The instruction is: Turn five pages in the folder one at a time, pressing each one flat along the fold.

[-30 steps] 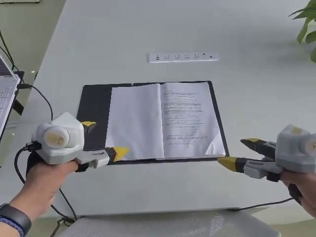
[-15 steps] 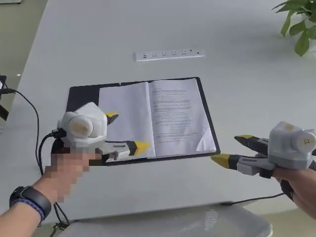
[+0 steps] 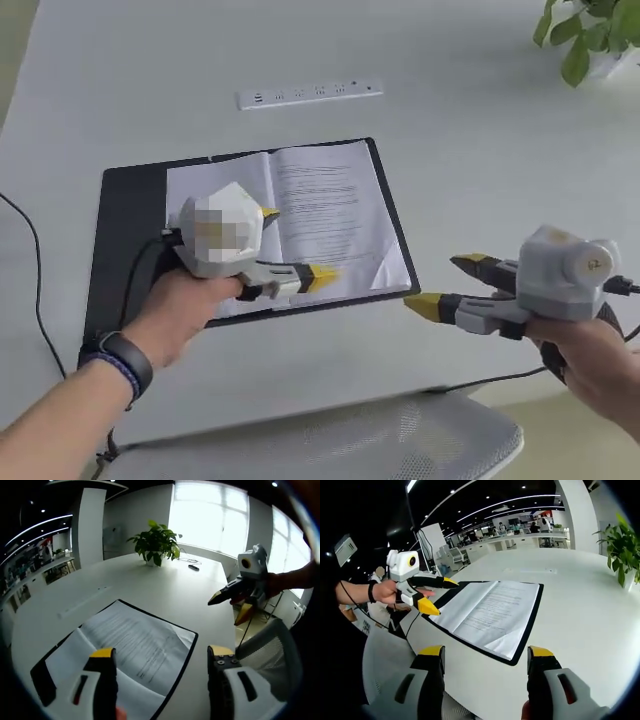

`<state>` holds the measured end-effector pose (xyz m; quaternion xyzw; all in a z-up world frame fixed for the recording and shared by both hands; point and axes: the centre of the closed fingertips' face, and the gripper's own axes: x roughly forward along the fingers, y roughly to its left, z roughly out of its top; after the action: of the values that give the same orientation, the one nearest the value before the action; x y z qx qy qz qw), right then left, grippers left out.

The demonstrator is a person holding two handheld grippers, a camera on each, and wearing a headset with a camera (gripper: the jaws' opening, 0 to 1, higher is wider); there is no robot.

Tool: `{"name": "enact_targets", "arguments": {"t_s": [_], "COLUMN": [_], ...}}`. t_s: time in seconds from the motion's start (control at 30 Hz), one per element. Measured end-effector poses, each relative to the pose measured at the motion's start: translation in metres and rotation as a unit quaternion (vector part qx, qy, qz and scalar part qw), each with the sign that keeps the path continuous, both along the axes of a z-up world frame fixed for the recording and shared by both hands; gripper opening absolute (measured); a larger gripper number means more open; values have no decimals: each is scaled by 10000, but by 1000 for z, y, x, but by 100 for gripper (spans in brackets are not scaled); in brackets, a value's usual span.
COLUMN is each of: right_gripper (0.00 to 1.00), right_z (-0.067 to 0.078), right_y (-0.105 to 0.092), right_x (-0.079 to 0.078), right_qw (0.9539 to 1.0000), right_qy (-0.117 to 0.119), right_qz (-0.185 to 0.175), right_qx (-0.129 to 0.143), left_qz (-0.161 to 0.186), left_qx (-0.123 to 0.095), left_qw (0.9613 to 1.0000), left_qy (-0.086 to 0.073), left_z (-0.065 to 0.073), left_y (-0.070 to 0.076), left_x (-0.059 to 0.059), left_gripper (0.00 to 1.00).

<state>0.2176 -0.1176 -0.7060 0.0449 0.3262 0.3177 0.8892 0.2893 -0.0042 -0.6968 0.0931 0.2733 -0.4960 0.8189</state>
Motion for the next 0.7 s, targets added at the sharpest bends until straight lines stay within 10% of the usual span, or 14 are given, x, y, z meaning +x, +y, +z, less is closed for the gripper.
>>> {"name": "enact_targets", "arguments": {"t_s": [0.7], "right_gripper": [67], "right_z": [-1], "right_y": [-13], "right_x": [-3], "right_qw": [9998], "right_qy": [49], "right_qz": [-161], "right_qx": [107], "left_qz": [-294], "left_qx": [-89], "left_qw": [9994], "left_qy": [158], "left_z": [-27], "left_y": [-77], "left_x": [6], "left_gripper": [69]}}
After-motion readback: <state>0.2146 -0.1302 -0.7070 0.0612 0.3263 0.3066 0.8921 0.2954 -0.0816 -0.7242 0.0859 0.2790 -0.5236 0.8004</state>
